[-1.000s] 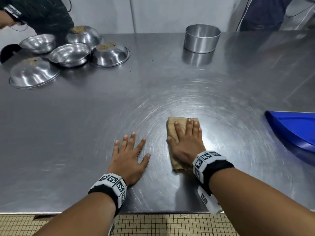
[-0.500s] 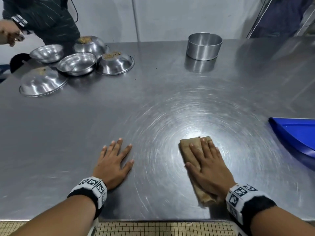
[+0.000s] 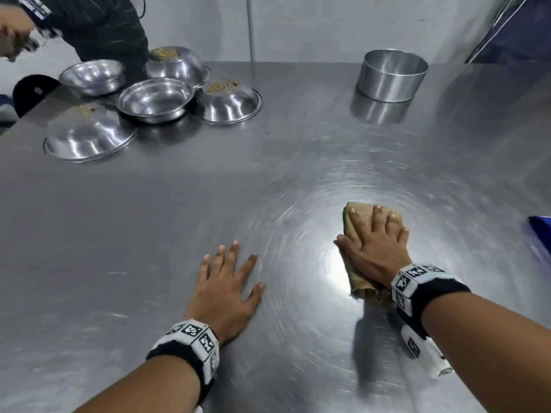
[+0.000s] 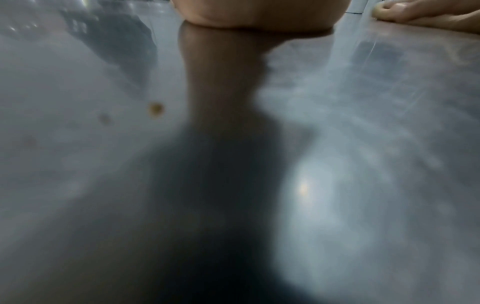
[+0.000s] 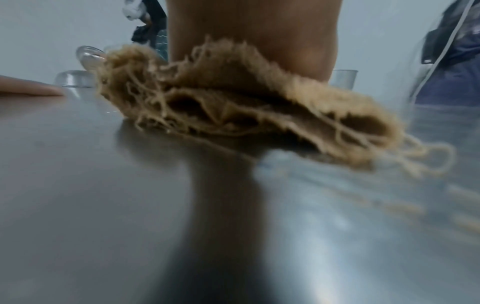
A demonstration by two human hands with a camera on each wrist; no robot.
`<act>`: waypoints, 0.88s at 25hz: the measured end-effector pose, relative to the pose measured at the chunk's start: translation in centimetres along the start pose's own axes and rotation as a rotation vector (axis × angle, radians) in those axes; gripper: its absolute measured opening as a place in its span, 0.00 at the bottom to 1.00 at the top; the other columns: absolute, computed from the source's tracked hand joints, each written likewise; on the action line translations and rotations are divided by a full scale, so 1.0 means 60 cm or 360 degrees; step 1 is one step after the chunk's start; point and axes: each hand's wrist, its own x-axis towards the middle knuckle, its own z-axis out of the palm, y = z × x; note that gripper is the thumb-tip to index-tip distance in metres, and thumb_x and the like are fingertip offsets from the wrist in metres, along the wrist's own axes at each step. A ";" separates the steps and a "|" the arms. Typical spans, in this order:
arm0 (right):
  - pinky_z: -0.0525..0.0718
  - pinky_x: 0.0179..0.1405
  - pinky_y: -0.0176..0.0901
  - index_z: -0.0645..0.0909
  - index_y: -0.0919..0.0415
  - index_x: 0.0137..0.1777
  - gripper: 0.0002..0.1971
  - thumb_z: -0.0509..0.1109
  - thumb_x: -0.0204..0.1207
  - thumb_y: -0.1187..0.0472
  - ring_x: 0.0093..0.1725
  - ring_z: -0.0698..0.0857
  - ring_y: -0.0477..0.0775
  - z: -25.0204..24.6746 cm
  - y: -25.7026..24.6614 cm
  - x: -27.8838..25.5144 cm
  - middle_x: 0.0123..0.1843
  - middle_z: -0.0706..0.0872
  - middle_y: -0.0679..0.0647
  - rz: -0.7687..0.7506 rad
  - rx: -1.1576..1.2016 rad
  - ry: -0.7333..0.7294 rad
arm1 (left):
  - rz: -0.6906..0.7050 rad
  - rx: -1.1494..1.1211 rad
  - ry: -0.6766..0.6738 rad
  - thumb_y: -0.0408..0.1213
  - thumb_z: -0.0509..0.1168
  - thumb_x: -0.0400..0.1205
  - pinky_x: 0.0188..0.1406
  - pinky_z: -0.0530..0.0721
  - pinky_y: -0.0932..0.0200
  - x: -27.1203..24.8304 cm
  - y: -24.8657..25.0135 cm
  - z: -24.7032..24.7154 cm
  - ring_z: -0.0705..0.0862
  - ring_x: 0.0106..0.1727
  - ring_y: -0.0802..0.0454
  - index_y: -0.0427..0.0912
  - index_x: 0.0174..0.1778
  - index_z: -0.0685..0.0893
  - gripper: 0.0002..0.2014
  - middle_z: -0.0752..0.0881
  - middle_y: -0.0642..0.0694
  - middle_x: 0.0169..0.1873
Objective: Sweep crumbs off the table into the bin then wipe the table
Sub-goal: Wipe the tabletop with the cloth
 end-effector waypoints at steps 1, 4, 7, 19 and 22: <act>0.38 0.78 0.73 0.39 0.34 0.82 0.38 0.42 0.74 0.24 0.83 0.37 0.72 0.005 -0.028 0.001 0.86 0.36 0.60 -0.0066 -0.0023 -0.0006 | 0.0001 0.0002 -0.0006 0.69 0.33 0.77 0.81 0.30 0.50 0.001 -0.001 0.000 0.37 0.86 0.51 0.67 0.84 0.46 0.36 0.39 0.54 0.85; 0.41 0.78 0.74 0.39 0.36 0.83 0.39 0.41 0.74 0.24 0.83 0.40 0.73 0.025 -0.093 -0.022 0.86 0.38 0.62 -0.0246 -0.0110 0.0016 | 0.0013 0.0012 -0.0025 0.68 0.34 0.78 0.82 0.31 0.48 0.001 0.001 -0.001 0.36 0.85 0.50 0.67 0.83 0.44 0.35 0.38 0.53 0.85; 0.38 0.79 0.71 0.37 0.36 0.83 0.38 0.41 0.75 0.25 0.83 0.36 0.70 0.040 -0.116 -0.073 0.86 0.37 0.60 -0.0342 -0.0115 0.0015 | 0.0037 -0.0032 -0.0051 0.67 0.35 0.80 0.82 0.32 0.46 -0.001 -0.002 -0.005 0.35 0.85 0.49 0.66 0.83 0.42 0.33 0.36 0.52 0.85; 0.34 0.80 0.63 0.39 0.32 0.82 0.36 0.38 0.74 0.26 0.83 0.30 0.58 0.045 0.017 -0.192 0.86 0.33 0.52 -0.0022 -0.0044 0.0032 | 0.0077 -0.0021 -0.0093 0.68 0.29 0.76 0.83 0.34 0.47 -0.015 -0.023 -0.007 0.36 0.86 0.49 0.63 0.84 0.44 0.38 0.38 0.52 0.85; 0.33 0.81 0.61 0.41 0.36 0.83 0.35 0.44 0.78 0.30 0.84 0.33 0.63 0.031 0.014 -0.159 0.86 0.35 0.58 0.0062 0.0000 0.0041 | 0.0056 -0.0033 -0.0054 0.68 0.29 0.76 0.83 0.33 0.48 -0.016 -0.022 -0.005 0.37 0.86 0.50 0.64 0.84 0.45 0.37 0.40 0.52 0.85</act>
